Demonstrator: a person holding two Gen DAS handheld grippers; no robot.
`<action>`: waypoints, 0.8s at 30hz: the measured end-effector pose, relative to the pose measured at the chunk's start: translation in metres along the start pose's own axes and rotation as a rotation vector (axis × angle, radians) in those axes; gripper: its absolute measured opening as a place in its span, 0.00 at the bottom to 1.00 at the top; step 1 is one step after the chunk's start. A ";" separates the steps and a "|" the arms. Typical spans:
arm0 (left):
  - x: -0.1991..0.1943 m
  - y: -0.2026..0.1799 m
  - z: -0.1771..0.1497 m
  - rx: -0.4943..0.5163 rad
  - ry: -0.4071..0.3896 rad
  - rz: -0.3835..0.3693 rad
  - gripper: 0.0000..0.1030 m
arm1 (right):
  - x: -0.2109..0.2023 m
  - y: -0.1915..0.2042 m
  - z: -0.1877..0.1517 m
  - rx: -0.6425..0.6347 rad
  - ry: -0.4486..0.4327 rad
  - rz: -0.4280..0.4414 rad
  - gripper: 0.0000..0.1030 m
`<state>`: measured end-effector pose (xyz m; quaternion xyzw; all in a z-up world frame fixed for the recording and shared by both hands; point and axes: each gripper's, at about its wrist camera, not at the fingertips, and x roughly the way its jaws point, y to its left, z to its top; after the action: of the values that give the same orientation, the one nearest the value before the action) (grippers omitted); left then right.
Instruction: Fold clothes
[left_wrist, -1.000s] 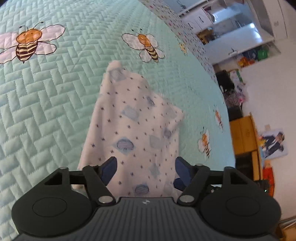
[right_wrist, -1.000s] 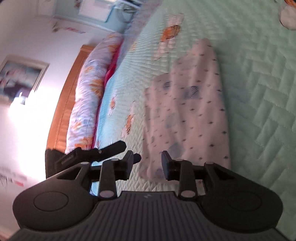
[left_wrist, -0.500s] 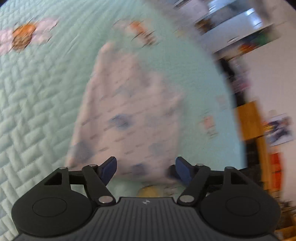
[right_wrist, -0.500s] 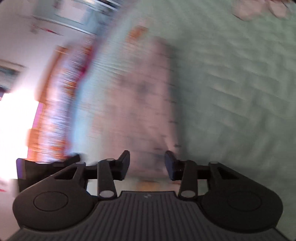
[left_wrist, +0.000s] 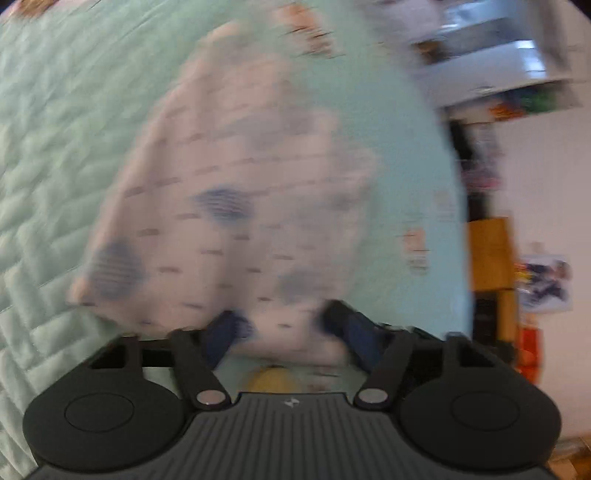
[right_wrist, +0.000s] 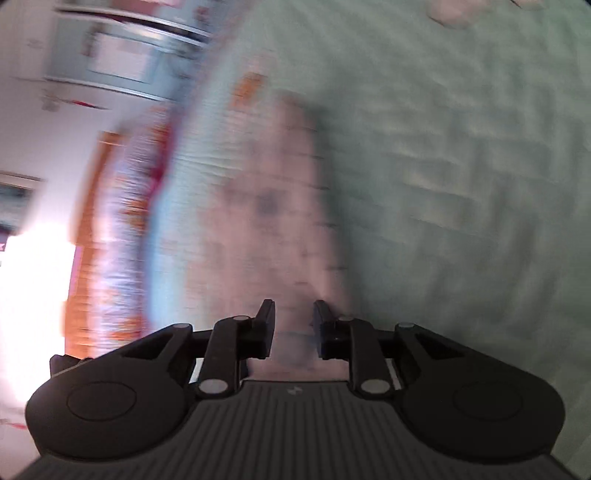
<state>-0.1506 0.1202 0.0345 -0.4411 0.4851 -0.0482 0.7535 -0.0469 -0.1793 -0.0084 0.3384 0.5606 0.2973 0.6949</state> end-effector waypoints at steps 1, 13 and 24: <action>0.000 0.006 -0.001 -0.008 -0.002 0.000 0.41 | 0.003 -0.003 0.000 0.015 0.000 -0.006 0.00; -0.029 0.006 0.019 0.038 -0.097 0.052 0.62 | 0.012 0.043 0.004 -0.060 0.043 0.098 0.25; -0.057 0.016 0.026 0.061 -0.098 0.046 0.57 | 0.010 0.026 0.007 -0.089 0.062 0.049 0.09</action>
<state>-0.1657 0.1749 0.0655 -0.4085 0.4560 -0.0241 0.7903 -0.0390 -0.1565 0.0075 0.3115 0.5594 0.3492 0.6841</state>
